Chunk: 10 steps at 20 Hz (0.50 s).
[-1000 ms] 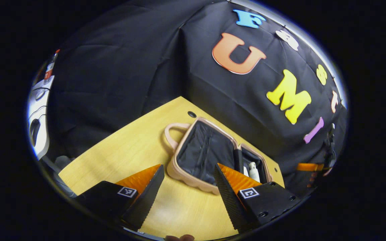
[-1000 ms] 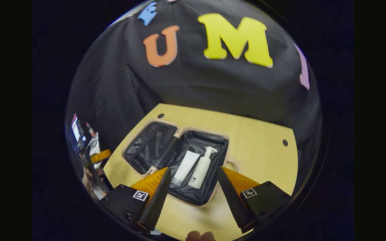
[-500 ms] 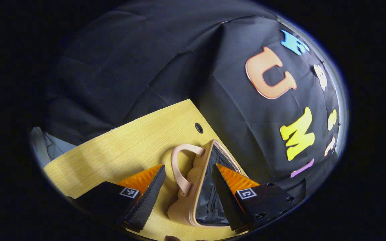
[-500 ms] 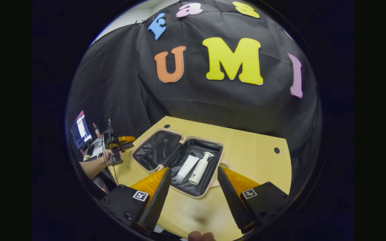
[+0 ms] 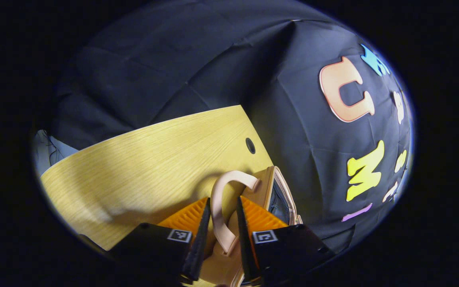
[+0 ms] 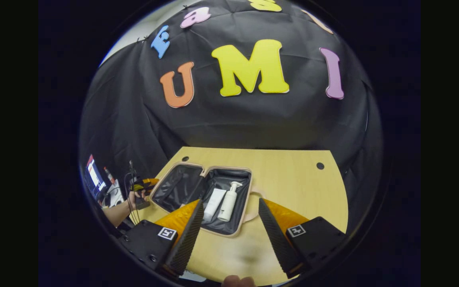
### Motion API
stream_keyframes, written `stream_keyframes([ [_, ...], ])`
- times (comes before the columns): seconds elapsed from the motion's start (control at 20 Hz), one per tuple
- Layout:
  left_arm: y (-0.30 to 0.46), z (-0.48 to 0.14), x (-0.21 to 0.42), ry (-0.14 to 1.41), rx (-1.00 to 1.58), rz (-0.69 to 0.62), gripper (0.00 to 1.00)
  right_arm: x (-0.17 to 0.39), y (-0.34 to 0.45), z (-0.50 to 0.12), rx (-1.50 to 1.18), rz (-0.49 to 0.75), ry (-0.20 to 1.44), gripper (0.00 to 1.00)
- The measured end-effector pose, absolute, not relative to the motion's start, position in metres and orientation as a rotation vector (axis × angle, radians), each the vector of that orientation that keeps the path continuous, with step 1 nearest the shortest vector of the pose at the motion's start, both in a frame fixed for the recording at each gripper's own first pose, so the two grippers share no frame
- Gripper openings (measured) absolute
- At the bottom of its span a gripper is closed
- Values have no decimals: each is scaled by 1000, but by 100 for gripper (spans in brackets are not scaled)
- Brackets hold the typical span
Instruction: First open the suitcase, pack the skin care products into it, and then close the suitcase.
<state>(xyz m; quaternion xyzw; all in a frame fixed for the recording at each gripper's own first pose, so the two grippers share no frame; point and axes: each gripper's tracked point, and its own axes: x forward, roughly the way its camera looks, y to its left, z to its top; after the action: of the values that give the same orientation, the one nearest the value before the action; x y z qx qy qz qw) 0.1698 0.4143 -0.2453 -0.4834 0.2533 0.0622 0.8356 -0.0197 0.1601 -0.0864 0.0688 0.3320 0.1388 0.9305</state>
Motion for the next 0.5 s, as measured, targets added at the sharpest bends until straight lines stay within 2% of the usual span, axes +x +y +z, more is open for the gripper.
stream_keyframes([
  [0.05,417,-249,173,546,-1042,165,35,-20,158,-85,140,274,675,78],
  [0.15,416,-249,174,566,-1057,193,13,-19,143,-82,103,223,627,82],
  [0.3,414,-235,175,576,-974,213,10,-14,116,-66,63,121,533,82],
  [0.4,413,-206,178,550,-873,240,7,-17,100,-53,88,68,480,82],
  [0.45,411,-186,178,526,-832,249,6,-19,91,-47,98,48,455,77],
  [0.5,407,-164,180,496,-791,246,6,-20,83,-40,102,35,430,77],
])
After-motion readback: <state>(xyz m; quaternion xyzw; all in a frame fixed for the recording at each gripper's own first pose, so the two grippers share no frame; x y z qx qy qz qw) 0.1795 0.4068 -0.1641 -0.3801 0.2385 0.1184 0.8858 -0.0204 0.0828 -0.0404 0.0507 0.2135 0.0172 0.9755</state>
